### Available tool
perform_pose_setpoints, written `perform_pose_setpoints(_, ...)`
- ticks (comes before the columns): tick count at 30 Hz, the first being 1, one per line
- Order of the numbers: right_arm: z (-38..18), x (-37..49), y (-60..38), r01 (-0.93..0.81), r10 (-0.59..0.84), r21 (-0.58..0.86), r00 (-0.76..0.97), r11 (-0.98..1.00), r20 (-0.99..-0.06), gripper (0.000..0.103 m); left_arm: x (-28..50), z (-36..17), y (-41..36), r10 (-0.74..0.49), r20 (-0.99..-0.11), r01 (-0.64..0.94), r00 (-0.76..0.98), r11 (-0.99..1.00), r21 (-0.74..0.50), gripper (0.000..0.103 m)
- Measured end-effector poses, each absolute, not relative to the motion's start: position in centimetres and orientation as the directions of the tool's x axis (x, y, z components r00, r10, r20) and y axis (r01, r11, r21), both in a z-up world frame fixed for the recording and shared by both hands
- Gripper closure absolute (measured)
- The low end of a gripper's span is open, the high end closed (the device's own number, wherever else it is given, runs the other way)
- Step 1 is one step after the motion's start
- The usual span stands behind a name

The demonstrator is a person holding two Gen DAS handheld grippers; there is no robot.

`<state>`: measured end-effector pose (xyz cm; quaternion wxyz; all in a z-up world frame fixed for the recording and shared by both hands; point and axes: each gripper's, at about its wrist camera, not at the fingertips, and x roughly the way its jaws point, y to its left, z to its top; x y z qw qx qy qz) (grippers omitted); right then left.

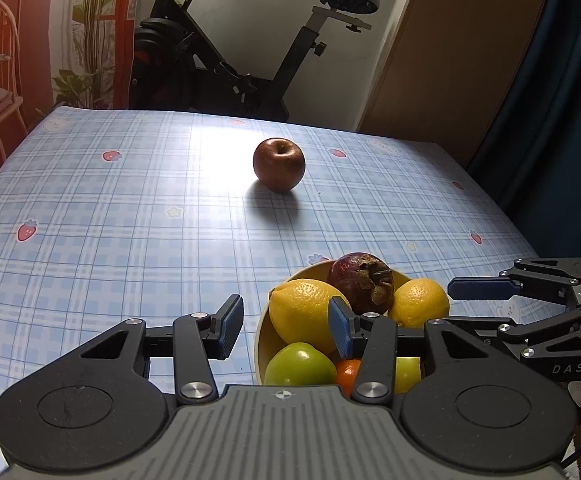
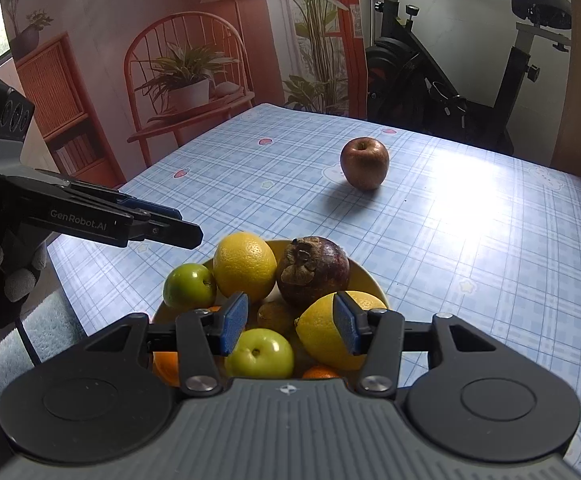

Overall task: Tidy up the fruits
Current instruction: 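Lower the green apples into the plate and open both tools, then move the open left tool to the red apple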

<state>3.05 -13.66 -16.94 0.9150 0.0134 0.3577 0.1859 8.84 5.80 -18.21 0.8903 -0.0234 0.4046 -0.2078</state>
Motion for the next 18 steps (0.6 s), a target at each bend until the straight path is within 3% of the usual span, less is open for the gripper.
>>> perform_pose_setpoints(18,-14.9,5.5,-16.6,-0.258,0.255,0.081,0.766,0.963,-0.590,0.052,11.9,-14.8,6.7,-0.339,-0.649,0.304,0.681,0.937,-0.171,0.054)
